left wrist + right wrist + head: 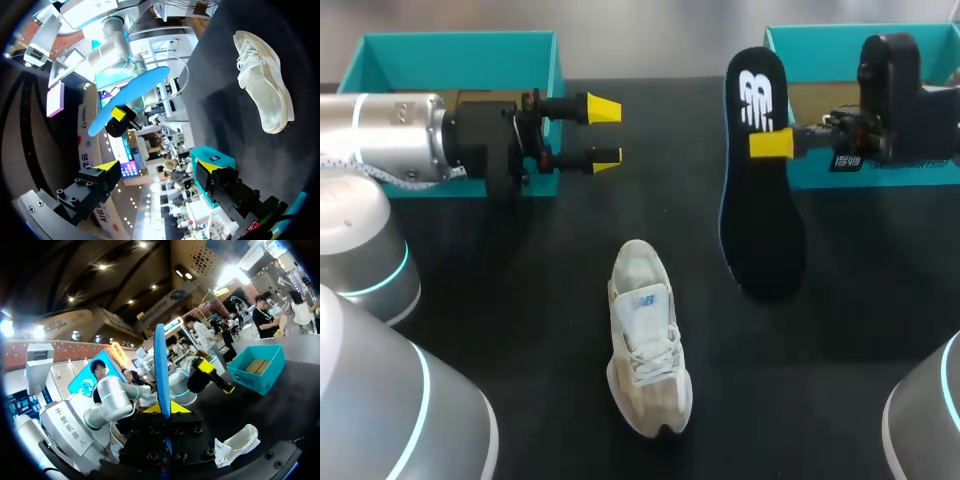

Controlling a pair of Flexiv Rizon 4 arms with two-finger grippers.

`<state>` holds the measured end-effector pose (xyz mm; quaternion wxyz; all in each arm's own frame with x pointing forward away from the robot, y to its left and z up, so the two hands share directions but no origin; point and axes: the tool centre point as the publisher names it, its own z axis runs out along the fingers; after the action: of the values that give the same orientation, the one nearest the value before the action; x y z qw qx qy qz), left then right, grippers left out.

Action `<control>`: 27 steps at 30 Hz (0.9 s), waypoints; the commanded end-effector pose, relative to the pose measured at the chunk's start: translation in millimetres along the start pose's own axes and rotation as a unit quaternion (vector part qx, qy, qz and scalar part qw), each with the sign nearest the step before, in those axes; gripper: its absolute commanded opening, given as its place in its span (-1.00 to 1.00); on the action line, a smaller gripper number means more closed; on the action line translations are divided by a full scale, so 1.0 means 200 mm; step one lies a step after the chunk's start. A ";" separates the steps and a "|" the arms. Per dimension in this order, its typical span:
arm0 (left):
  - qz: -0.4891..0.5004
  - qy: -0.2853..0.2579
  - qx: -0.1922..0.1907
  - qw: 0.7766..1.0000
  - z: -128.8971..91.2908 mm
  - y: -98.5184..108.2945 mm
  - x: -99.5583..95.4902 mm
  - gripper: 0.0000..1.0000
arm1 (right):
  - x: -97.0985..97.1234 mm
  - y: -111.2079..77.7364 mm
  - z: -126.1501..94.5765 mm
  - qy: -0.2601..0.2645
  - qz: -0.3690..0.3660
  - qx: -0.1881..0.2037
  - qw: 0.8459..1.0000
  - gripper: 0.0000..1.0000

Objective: Take the shoe out of the shoebox, open the shoe tongue, remove and reinsert the insole, then place the shoe into the shoebox

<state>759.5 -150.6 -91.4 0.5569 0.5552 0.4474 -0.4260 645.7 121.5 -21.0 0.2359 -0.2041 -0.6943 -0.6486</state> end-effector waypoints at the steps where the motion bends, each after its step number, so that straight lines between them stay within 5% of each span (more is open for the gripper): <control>1: 0.003 0.001 -0.006 1.000 -0.01 -0.02 0.00 1.00 | -0.25 0.11 0.00 0.033 0.023 0.025 0.999 -1.00; 6: -0.002 -0.008 -0.005 1.000 -0.02 -0.02 0.01 1.00 | -0.36 0.18 -0.05 0.025 0.072 0.015 0.997 -1.00; 22: -0.003 -0.009 -0.005 1.000 -0.02 -0.02 0.01 1.00 | -0.36 0.18 -0.05 0.025 0.072 0.015 0.997 -1.00; 27: -0.003 -0.009 -0.005 1.000 -0.02 -0.02 0.01 1.00 | -0.54 0.34 0.04 0.040 0.161 0.029 0.986 -1.00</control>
<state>754.8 -145.0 -94.5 0.5617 0.5472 0.4467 -0.4306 737.9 117.7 -33.5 0.3336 -0.2805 -0.6621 -0.6096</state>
